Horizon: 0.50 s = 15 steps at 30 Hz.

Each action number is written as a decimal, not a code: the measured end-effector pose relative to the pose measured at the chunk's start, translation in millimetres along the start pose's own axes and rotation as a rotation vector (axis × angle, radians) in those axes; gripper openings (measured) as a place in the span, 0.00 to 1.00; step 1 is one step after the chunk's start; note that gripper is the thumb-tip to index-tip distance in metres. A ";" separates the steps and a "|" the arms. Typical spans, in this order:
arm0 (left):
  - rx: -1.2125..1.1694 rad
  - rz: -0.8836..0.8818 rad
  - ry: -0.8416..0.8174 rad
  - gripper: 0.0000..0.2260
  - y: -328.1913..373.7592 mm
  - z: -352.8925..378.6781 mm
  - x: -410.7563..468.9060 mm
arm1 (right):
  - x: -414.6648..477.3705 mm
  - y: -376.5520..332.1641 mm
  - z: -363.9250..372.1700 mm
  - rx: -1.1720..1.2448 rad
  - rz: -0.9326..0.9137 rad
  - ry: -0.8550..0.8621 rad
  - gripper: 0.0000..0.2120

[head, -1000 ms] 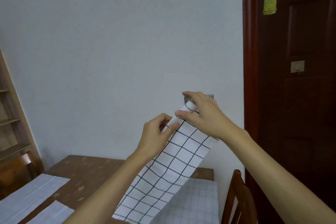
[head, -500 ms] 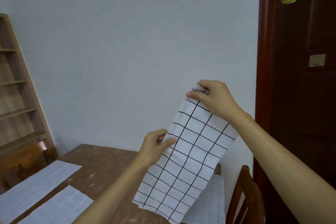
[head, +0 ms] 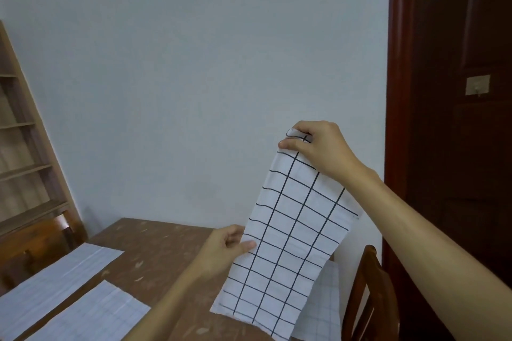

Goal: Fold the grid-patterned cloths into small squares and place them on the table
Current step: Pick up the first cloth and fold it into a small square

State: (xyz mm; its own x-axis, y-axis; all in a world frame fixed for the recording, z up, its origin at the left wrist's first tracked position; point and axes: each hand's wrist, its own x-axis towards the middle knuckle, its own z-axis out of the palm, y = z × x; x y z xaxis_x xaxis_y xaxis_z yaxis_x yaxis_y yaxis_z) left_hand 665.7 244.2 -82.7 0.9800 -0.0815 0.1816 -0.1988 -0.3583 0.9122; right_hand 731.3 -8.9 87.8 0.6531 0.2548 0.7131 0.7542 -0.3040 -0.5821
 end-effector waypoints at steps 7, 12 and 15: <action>-0.104 0.248 0.131 0.08 102.6 37.0 24.9 | -9.2 -6.5 26.3 0.001 -0.036 -0.215 0.05; -0.170 0.274 0.260 0.02 119.3 41.1 38.6 | -19.5 5.4 7.0 -0.169 0.029 -0.161 0.15; -0.235 0.226 0.306 0.06 116.4 32.6 39.3 | -30.4 20.5 -16.7 -0.190 0.142 -0.055 0.25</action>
State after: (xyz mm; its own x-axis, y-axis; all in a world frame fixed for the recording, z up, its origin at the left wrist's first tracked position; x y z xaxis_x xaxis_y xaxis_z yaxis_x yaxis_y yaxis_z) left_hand 680.7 168.9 18.7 0.8769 0.1584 0.4538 -0.4352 -0.1389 0.8896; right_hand 725.8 -38.2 60.7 0.7582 0.2455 0.6041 0.6317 -0.5060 -0.5873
